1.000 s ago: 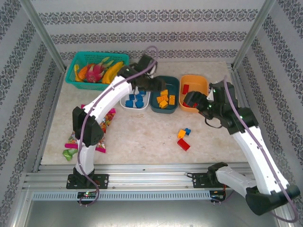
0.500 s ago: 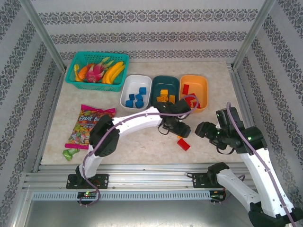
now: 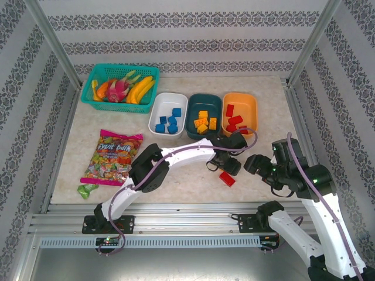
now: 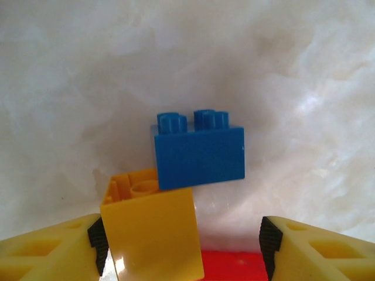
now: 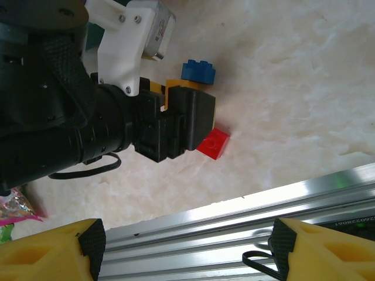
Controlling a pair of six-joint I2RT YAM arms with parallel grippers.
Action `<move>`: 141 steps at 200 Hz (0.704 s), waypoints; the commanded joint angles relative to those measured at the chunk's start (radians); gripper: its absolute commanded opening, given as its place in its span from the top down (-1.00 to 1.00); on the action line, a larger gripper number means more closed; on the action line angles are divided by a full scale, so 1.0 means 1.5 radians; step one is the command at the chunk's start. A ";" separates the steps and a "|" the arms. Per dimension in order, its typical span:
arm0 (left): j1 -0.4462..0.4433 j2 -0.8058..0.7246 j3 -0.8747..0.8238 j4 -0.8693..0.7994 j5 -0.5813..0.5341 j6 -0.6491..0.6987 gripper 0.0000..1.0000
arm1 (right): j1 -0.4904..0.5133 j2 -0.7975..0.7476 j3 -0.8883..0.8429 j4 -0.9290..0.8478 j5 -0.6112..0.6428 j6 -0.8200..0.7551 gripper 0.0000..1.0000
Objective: Sort the legos into containers by color
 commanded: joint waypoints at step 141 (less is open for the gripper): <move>0.092 -0.113 0.048 -0.043 -0.057 0.002 0.32 | -0.005 0.007 -0.012 0.279 -0.081 0.021 -0.56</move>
